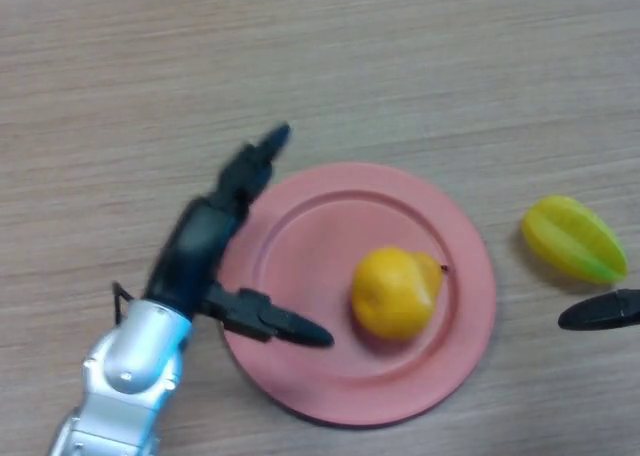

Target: Pick up the yellow pear and place it on the plate

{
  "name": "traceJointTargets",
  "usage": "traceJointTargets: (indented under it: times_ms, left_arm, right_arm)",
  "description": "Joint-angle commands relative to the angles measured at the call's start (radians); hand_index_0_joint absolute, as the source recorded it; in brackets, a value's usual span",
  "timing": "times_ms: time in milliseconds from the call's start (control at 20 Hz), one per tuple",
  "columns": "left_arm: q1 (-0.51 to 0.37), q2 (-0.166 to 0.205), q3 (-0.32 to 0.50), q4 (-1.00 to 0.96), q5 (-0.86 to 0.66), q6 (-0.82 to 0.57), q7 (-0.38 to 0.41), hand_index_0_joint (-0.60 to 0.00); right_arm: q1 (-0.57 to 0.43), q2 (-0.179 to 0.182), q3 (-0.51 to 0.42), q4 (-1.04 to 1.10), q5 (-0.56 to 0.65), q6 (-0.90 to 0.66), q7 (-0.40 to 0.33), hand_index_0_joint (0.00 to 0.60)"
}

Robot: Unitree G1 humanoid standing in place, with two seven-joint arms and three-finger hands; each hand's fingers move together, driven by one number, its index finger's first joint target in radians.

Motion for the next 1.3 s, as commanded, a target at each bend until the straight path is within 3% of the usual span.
traceJointTargets:
  times_ms: [50,300,600,750,950,1300]
  left_arm:
    - [-0.011,0.023,0.098,-0.153,-0.085,-0.040,-0.008,0.000]
    - [0.063,0.111,0.297,-0.378,-0.277,0.135,-0.052,0.000]
    - [0.124,0.181,0.543,-0.465,-0.414,0.177,-0.157,0.000]
    - [0.110,0.206,0.570,-0.457,-0.406,0.168,-0.142,0.000]
    - [0.105,0.211,0.581,-0.457,-0.393,0.137,-0.136,0.000]
    - [0.099,0.215,0.581,-0.507,-0.410,0.202,-0.129,0.000]
  right_arm:
    - [-0.033,-0.026,-0.017,-0.046,-0.003,-0.114,-0.056,0.000]
    - [-0.036,-0.021,0.022,-0.030,0.000,-0.106,-0.048,0.000]
    - [-0.066,-0.025,0.059,0.000,0.015,-0.081,-0.046,0.000]
    - [-0.060,-0.021,0.067,0.004,0.040,-0.082,-0.030,0.000]
    - [-0.071,-0.024,0.067,0.042,0.056,-0.105,-0.036,0.000]
    - [-0.074,-0.027,0.079,0.049,0.069,-0.100,-0.021,0.000]
